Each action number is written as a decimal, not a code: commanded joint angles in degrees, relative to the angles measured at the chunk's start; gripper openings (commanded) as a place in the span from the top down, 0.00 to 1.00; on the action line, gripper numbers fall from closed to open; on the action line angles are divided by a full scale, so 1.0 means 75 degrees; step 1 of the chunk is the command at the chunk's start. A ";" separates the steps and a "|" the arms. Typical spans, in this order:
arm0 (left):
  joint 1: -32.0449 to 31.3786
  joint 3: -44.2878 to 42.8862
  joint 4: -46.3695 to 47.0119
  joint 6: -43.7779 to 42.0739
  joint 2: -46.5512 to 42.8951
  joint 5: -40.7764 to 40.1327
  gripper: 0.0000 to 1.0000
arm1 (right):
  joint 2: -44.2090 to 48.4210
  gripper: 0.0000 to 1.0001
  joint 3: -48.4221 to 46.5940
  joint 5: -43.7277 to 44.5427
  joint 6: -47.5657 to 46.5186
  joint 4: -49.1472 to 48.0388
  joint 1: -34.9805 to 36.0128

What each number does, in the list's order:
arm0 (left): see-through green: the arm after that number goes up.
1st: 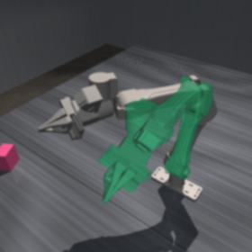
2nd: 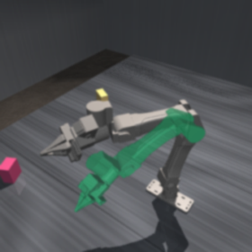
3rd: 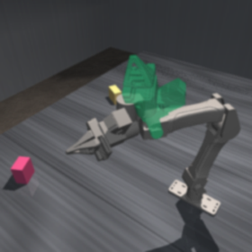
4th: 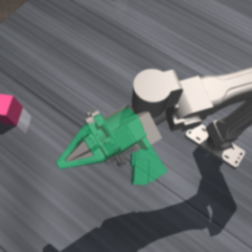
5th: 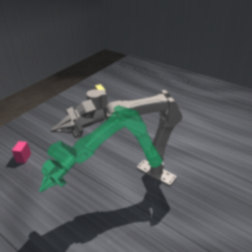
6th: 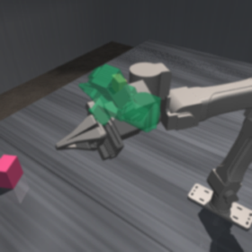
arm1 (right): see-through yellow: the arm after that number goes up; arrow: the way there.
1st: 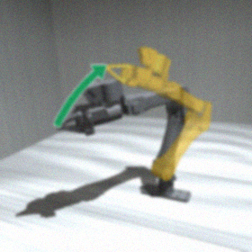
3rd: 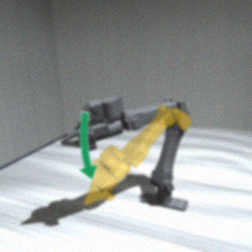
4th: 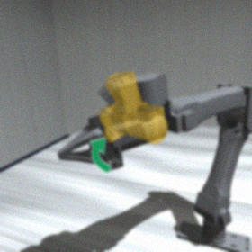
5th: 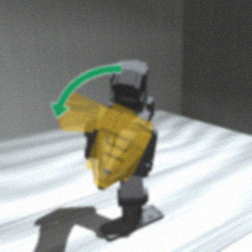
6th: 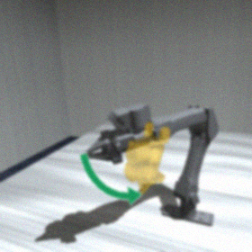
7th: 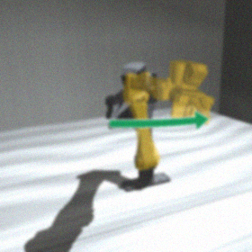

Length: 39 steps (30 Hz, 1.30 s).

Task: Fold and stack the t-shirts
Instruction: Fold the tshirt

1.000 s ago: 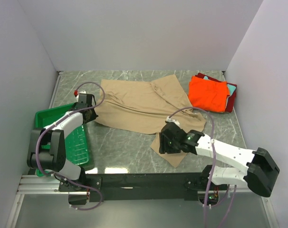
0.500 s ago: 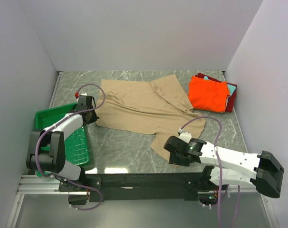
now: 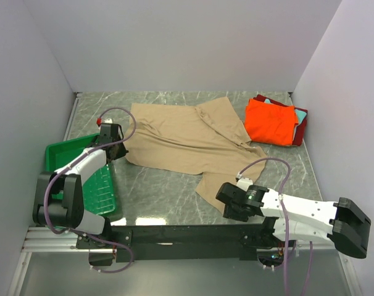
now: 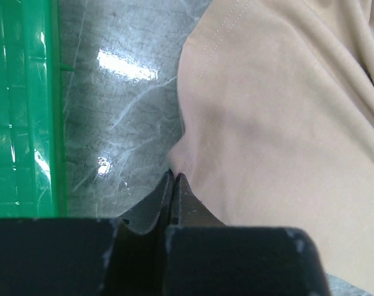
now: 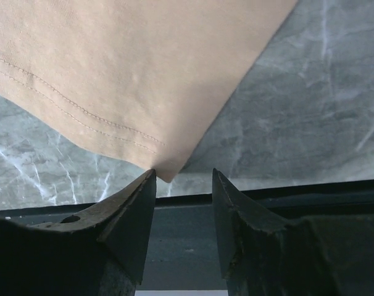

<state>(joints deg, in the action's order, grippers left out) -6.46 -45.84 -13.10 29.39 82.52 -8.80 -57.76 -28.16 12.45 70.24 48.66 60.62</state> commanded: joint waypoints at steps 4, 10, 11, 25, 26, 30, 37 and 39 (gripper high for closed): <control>0.0017 0.0066 0.0189 -0.0016 -0.0315 0.0083 0.99 | -0.0092 0.52 0.0110 0.0005 0.0045 -0.0582 0.0062; 0.0017 0.0054 0.0165 -0.0016 -0.0280 0.0060 0.99 | -0.0104 0.54 0.0298 -0.0042 0.0034 -0.0734 0.0050; 0.0017 0.0054 0.0165 -0.0004 -0.0303 0.0060 0.99 | -0.0104 0.55 0.0333 -0.0077 0.0033 -0.0781 0.0050; 0.0017 -0.0004 -0.0022 0.0195 -0.0479 -0.0104 0.99 | -0.0116 0.95 0.0076 0.0004 -0.0142 -0.0338 0.0073; 0.0017 -0.0016 -0.0069 0.0230 -0.0561 -0.0104 0.99 | -0.0081 1.00 -0.0006 0.0016 -0.0166 -0.0232 0.0074; 0.0017 0.0031 -0.0186 0.0359 -0.0842 -0.0163 0.99 | 0.0189 1.00 -0.0532 0.0110 -0.0108 0.0295 0.0284; 0.0017 0.0194 -0.0432 0.0640 -0.1451 -0.0327 0.99 | 0.0575 1.00 -0.1050 0.0508 0.0361 0.1350 0.0858; 0.0006 0.0265 -0.0491 0.0745 -0.1627 -0.0350 0.99 | 0.0692 1.00 -0.1026 0.0520 0.0501 0.1410 0.1046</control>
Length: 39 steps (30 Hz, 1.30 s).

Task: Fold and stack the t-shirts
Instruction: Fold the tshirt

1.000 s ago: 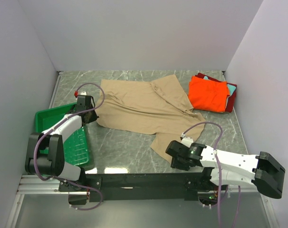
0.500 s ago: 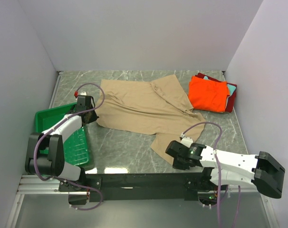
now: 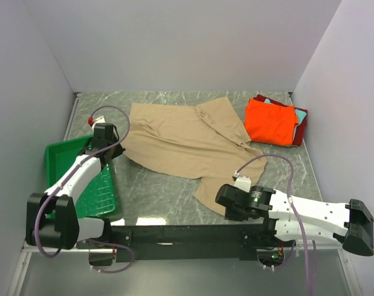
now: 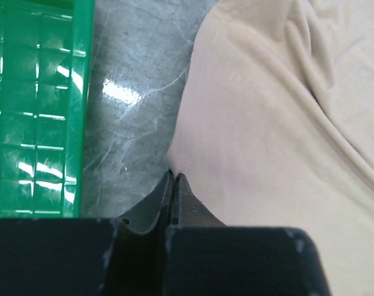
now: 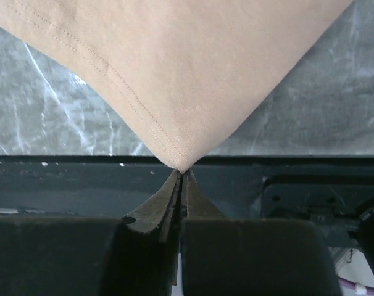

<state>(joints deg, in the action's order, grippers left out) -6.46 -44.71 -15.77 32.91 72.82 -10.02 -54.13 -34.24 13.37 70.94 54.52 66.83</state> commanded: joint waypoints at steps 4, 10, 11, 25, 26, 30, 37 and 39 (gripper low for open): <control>0.0006 0.0300 -0.0381 0.0522 -0.0883 -0.0397 0.99 | 0.0291 1.00 -0.0239 0.0456 0.0643 0.0745 0.0581; -0.0018 0.0605 -0.0651 0.0815 -0.1716 -0.0468 0.99 | 0.0128 1.00 -0.0532 0.0690 0.1135 0.1074 0.1330; -0.0041 0.0698 -0.0709 0.0920 -0.1891 -0.0480 0.99 | 0.0116 1.00 -0.0590 0.0725 0.1252 0.1109 0.1448; -0.0709 0.0934 -0.1869 0.1729 -0.3169 -0.1148 0.99 | -0.0107 1.00 -0.0860 0.0995 0.2283 0.1484 0.2901; -0.0721 0.0957 -0.1905 0.1765 -0.3309 -0.1183 0.99 | -0.0130 1.00 -0.0849 0.0995 0.2330 0.1473 0.2960; -0.0861 0.1004 -0.1964 0.1835 -0.3533 -0.1253 1.00 | -0.0236 1.00 -0.0930 0.1042 0.2506 0.1624 0.3194; -0.0873 0.0770 -0.1753 0.1520 -0.2960 -0.1102 1.00 | 0.0267 1.00 -0.1024 0.1532 0.2624 0.1894 0.3207; -0.0873 0.0653 -0.1659 0.1425 -0.2655 -0.1101 0.99 | 0.0454 1.00 -0.1118 0.1674 0.2507 0.1953 0.3079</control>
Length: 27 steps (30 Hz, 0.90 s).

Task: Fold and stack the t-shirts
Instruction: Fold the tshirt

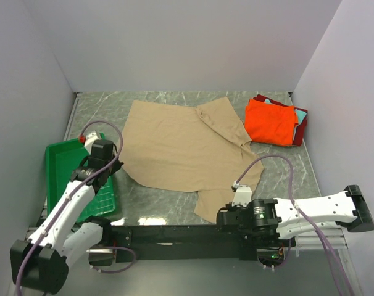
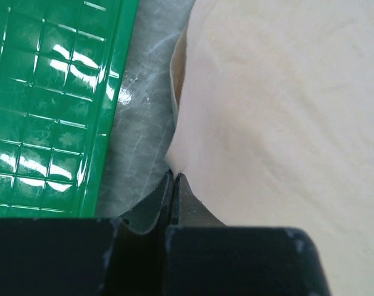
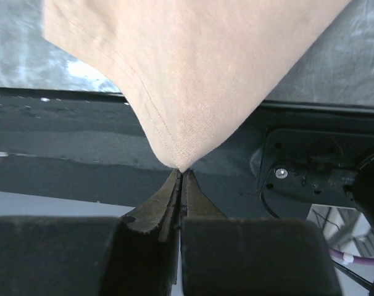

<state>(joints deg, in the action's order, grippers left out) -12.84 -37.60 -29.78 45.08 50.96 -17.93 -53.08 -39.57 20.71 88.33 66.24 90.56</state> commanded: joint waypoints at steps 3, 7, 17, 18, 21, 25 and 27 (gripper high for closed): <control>-0.0011 -0.0365 0.0454 -0.0362 0.0622 0.0070 0.99 | 0.0456 1.00 -0.0512 0.0836 -0.0409 0.0147 -0.0659; 0.0001 -0.0610 0.0642 -0.0572 0.1080 0.0304 0.99 | 0.0456 1.00 -0.0524 0.0743 -0.1733 -0.0440 -0.1889; 0.0200 -0.1349 0.1169 -0.1030 0.2110 0.0890 0.99 | 0.0129 1.00 -0.1004 0.0509 -0.4649 -0.1764 -0.4749; 0.0293 -0.1431 0.1205 -0.1065 0.2193 0.0926 0.99 | 0.0058 1.00 -0.1051 0.0427 -0.4850 -0.1951 -0.4960; 0.0423 -0.1735 0.1334 -0.1229 0.2497 0.1032 1.00 | -0.0199 1.00 -0.1227 0.0275 -0.5519 -0.2338 -0.5850; 0.0563 -0.2180 0.1509 -0.1452 0.3001 0.1114 1.00 | -0.0563 1.00 -0.1555 0.0063 -0.6222 -0.2702 -0.6800; 0.0622 -0.2310 0.1615 -0.1534 0.3306 0.1102 1.00 | -0.0750 1.00 -0.1789 -0.0124 -0.6597 -0.2936 -0.7362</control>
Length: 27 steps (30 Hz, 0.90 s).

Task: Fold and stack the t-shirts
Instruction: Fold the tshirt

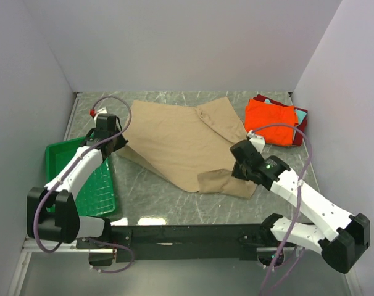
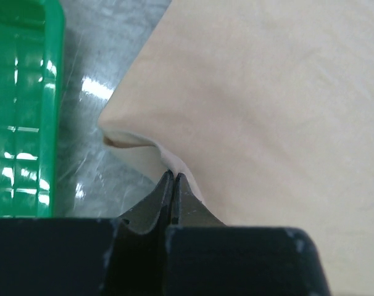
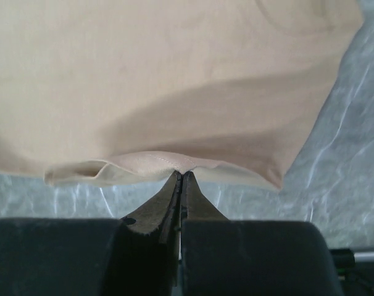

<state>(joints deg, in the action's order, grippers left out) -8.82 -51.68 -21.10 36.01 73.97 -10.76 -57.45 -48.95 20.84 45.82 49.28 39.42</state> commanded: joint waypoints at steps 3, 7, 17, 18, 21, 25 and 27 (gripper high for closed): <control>0.0203 -0.0632 0.0598 -0.0406 0.0589 0.0205 0.99 | -0.0530 1.00 -0.0890 -0.0411 -0.1374 -0.0921 -0.1235; 0.0273 -0.0843 0.0774 -0.0465 0.0905 0.0181 1.00 | -0.1058 1.00 -0.1429 -0.0552 -0.1878 -0.1062 -0.1833; 0.0414 -0.1582 0.0857 -0.0665 0.1691 0.0100 1.00 | -0.2206 1.00 -0.2274 -0.0763 -0.2500 -0.1285 -0.2736; 0.0403 -0.1640 0.0880 -0.0676 0.1726 0.0099 1.00 | -0.2253 1.00 -0.2321 -0.0775 -0.2524 -0.1331 -0.2794; 0.0461 -0.1722 0.0915 -0.0688 0.1843 0.0064 0.99 | -0.2441 1.00 -0.2485 -0.0822 -0.2606 -0.1343 -0.2923; 0.0520 -0.1804 0.0962 -0.0723 0.2042 0.0088 1.00 | -0.2652 1.00 -0.2672 -0.0868 -0.2723 -0.1379 -0.3076; 0.0555 -0.1874 0.0962 -0.0746 0.2125 0.0099 1.00 | -0.2746 1.00 -0.2743 -0.0869 -0.2746 -0.1391 -0.3158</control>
<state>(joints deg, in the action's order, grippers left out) -5.26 -63.02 -16.36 31.94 89.21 -9.91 -77.21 -66.32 14.24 26.92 41.04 16.69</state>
